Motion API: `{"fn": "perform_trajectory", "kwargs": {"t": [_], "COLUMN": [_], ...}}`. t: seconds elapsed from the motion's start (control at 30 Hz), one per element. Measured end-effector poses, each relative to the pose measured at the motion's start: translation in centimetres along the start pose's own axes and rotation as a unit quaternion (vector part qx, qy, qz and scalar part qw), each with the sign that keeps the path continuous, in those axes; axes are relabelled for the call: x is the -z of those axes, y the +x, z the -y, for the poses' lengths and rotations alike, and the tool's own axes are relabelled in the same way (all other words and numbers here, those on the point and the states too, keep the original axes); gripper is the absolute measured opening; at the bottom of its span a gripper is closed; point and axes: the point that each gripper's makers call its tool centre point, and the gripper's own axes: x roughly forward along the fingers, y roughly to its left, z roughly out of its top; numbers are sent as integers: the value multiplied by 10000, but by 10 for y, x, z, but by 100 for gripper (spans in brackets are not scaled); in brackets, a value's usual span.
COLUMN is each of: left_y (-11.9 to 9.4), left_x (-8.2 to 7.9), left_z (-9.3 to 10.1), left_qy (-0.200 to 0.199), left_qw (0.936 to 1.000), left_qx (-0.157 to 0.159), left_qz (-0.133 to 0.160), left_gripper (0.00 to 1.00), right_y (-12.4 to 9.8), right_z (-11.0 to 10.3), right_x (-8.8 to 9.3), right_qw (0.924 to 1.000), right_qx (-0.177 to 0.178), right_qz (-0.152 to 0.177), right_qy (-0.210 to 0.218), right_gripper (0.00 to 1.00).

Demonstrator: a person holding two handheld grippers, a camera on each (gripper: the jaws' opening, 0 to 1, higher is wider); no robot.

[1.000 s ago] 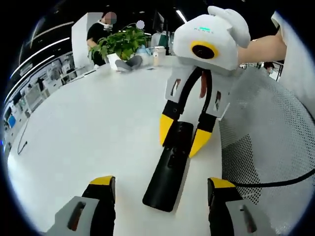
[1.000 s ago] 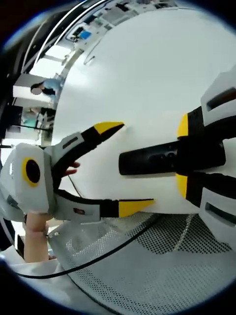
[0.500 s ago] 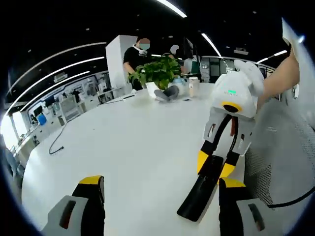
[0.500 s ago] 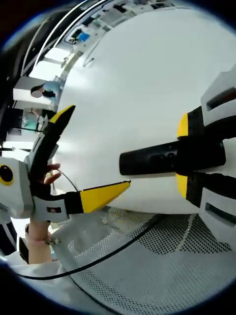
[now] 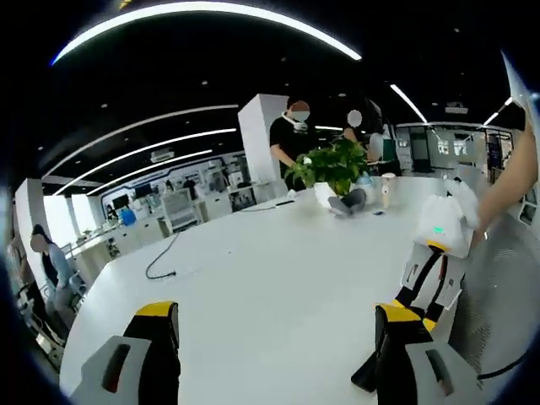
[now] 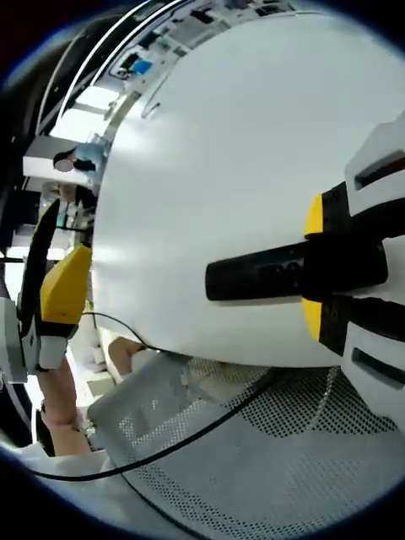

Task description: Press the specified remote control buttons in sequence, fully releasing each button before pressing the next.

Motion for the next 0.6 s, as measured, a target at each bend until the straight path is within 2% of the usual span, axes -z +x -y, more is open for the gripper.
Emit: {"fn": "perform_trajectory", "kwargs": {"t": [0.13, 0.23, 0.33, 0.4, 0.43, 0.53, 0.6], "left_y": [-13, -20, -32, -37, -44, -51, -55], "left_x": [-1, 4, 8, 7, 11, 14, 14], "left_z": [-4, -6, -8, -8, -13, -17, -18], "left_qy": [-159, -215, -512, -502, -450, -417, -478], "left_qw": [9996, 9993, 9972, 9969, 9960, 9940, 9931], "left_qx": [-217, -310, -540, -598, -773, -1014, -1065], "left_qz": [97, 24, -25, 84, 82, 44, 112], "left_gripper": [100, 100, 100, 100, 100, 100, 100], "right_y": [0, 0, 0, 0, 0, 0, 0], "right_z": [0, 0, 0, 0, 0, 0, 0], "right_x": [0, 0, 1, 1, 1, 1, 1], "right_qw": [10000, 10000, 10000, 10000, 10000, 10000, 10000], "right_qx": [-6, -7, -6, -7, -9, -8, -8], "right_qz": [-3, -4, -11, -13, -14, -23, -25], "right_qy": [-8, -6, 0, -2, -3, -4, -3], "right_gripper": [22, 22, 22, 22, 22, 22, 22]}}
